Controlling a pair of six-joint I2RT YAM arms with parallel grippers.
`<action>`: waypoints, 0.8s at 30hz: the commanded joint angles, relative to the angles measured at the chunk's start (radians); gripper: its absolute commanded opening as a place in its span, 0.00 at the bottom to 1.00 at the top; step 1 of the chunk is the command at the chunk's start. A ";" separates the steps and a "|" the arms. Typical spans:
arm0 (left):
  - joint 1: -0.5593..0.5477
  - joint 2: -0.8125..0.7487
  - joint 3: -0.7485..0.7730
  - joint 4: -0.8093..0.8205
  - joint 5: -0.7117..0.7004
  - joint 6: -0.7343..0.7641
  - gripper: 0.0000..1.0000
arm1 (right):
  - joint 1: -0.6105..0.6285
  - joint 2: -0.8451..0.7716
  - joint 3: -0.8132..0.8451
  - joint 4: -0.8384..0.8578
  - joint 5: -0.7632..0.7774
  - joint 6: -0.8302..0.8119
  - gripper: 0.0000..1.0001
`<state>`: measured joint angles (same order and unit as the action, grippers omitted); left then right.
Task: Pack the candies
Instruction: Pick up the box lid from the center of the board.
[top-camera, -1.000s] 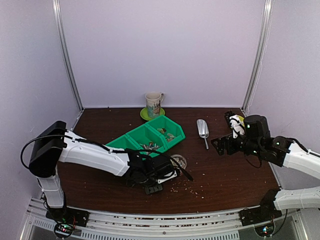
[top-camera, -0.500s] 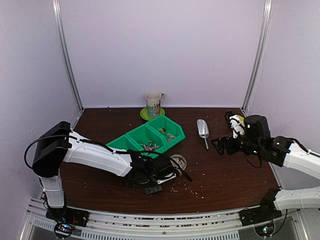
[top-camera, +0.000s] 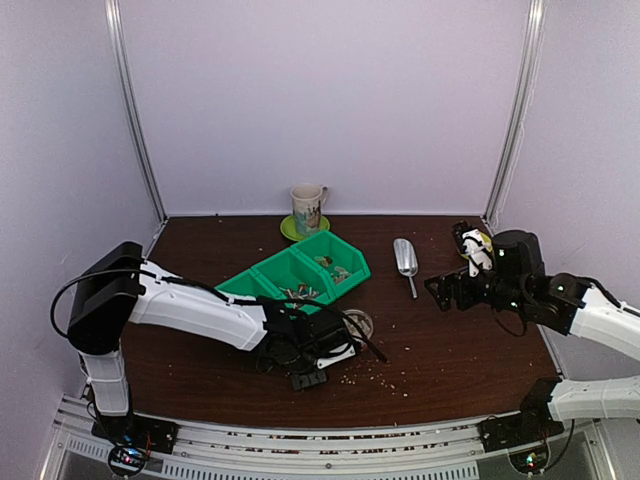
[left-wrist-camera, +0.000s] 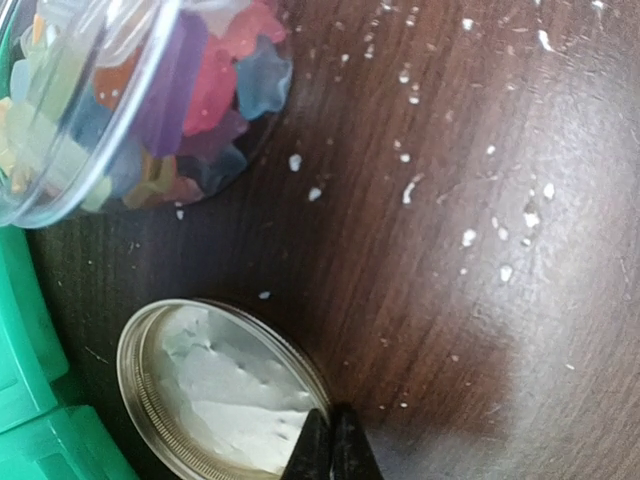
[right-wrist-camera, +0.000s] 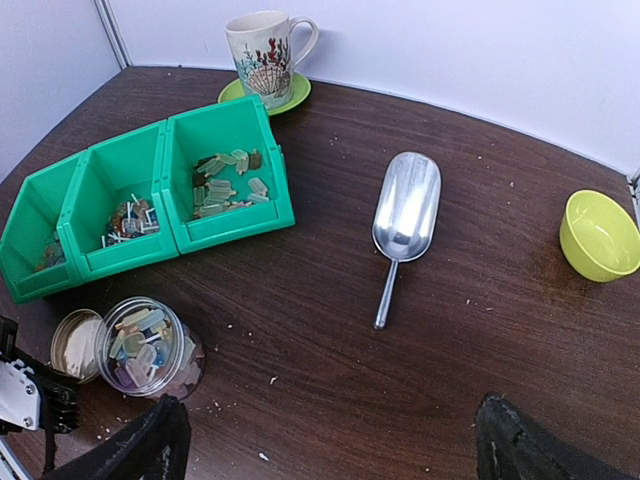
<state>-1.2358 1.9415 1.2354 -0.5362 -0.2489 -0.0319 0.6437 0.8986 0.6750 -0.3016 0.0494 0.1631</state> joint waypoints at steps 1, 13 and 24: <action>0.006 -0.032 0.023 -0.038 0.085 -0.018 0.00 | 0.006 -0.028 0.012 -0.019 0.007 -0.014 0.99; 0.006 -0.227 0.093 -0.124 0.211 -0.106 0.00 | 0.007 -0.055 0.021 0.052 -0.115 -0.030 0.99; 0.031 -0.333 0.200 -0.079 0.291 -0.195 0.00 | 0.015 -0.203 -0.167 0.478 -0.371 -0.112 0.99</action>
<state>-1.2304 1.6470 1.4040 -0.6590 -0.0128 -0.1661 0.6468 0.7441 0.6010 -0.0673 -0.1898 0.0940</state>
